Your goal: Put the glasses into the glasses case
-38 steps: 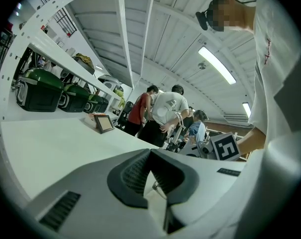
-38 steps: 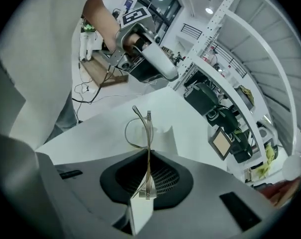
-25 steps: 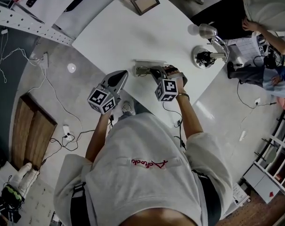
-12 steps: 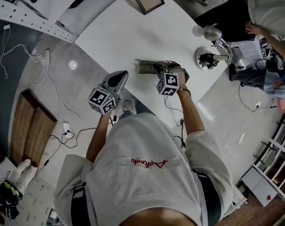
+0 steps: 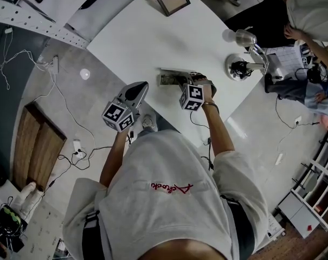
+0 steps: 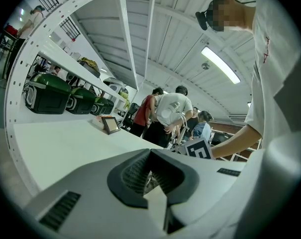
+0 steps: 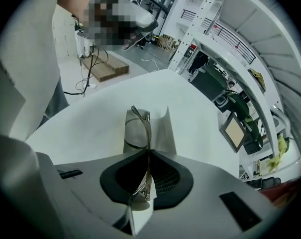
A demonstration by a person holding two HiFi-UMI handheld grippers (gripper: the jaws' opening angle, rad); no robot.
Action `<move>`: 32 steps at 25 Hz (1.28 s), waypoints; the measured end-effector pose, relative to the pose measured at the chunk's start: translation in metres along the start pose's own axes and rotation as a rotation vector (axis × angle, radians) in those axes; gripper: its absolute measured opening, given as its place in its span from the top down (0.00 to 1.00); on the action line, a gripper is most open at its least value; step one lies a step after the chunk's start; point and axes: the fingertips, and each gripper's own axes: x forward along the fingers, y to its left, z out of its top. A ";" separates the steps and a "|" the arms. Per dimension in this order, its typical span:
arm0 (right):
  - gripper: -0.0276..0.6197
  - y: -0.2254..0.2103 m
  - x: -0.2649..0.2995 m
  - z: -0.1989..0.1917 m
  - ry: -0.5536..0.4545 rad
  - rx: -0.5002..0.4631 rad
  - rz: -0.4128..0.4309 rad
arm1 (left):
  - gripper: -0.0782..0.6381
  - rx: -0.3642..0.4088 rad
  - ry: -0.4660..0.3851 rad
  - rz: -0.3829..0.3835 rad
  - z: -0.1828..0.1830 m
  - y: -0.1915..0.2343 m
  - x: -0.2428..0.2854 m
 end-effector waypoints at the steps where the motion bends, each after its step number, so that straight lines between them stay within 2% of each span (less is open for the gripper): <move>1: 0.94 0.000 0.000 0.000 0.001 0.001 0.001 | 0.87 -0.002 0.000 0.003 0.000 0.000 0.000; 10: 0.92 0.000 0.003 0.004 -0.005 0.009 0.012 | 0.87 0.000 -0.004 0.005 0.000 0.000 -0.002; 15: 0.79 0.005 0.005 0.004 -0.017 0.026 0.036 | 0.87 0.008 -0.004 0.004 0.001 -0.001 -0.003; 22: 0.71 -0.002 -0.004 0.009 -0.040 0.027 0.008 | 0.87 0.017 -0.011 0.000 0.004 -0.004 -0.003; 30: 0.71 -0.007 -0.020 0.009 -0.037 0.022 -0.048 | 0.87 0.042 -0.021 -0.034 0.011 -0.014 0.002; 32: 0.80 -0.005 -0.024 0.008 -0.029 0.017 -0.057 | 0.87 0.050 -0.023 -0.043 0.013 -0.017 0.001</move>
